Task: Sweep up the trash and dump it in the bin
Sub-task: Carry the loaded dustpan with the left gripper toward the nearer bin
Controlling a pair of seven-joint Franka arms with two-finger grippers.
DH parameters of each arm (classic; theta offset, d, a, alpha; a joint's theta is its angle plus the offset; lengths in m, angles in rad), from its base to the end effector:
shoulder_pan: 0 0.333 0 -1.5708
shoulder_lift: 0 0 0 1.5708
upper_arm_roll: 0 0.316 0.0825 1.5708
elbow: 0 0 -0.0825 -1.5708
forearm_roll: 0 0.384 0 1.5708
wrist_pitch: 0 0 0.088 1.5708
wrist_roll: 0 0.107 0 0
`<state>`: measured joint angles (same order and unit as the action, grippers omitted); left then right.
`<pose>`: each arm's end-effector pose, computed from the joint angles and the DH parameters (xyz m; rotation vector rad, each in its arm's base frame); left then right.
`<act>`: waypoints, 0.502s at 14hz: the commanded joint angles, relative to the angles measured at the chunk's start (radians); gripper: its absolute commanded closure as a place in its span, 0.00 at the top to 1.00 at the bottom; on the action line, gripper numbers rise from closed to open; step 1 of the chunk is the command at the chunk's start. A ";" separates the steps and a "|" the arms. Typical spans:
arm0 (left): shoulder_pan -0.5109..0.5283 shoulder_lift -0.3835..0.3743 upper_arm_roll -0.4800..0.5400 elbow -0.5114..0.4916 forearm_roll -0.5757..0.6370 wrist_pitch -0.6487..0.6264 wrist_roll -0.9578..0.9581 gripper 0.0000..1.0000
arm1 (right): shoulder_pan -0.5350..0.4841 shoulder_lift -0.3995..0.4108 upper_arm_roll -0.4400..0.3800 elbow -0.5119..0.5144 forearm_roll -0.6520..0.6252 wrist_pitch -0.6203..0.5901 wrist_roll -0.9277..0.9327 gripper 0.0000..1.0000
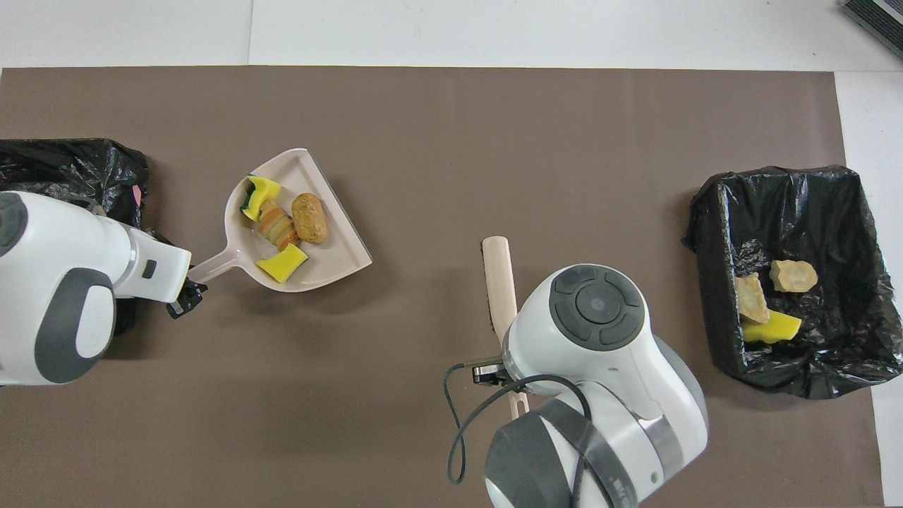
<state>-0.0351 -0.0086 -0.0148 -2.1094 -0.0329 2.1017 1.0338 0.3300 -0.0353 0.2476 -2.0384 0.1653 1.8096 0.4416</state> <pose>0.5402 -0.0286 0.4199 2.6838 -1.5852 0.0220 0.4285 0.2966 0.4442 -3.0823 -0.1236 0.3739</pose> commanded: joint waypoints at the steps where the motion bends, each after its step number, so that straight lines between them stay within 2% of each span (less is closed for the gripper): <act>1: 0.078 0.038 -0.007 0.164 -0.024 -0.130 0.051 0.00 | 0.010 -0.031 0.015 -0.075 -0.026 0.042 -0.020 0.00; 3: 0.139 0.097 -0.005 0.308 -0.018 -0.243 0.064 0.00 | 0.062 -0.020 0.016 -0.097 -0.026 0.091 -0.005 0.00; 5: 0.228 0.168 -0.005 0.449 -0.009 -0.340 0.118 0.00 | 0.130 0.024 0.016 -0.097 -0.027 0.149 0.079 0.00; 7: 0.324 0.200 -0.004 0.520 -0.005 -0.377 0.170 0.00 | 0.205 0.081 0.016 -0.094 -0.039 0.207 0.155 0.00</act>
<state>0.2041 0.1196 -0.0090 -1.7087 -0.0322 1.7885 1.1505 0.4881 -0.0001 0.2608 -2.1331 0.1601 1.9662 0.5317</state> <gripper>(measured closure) 0.683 0.744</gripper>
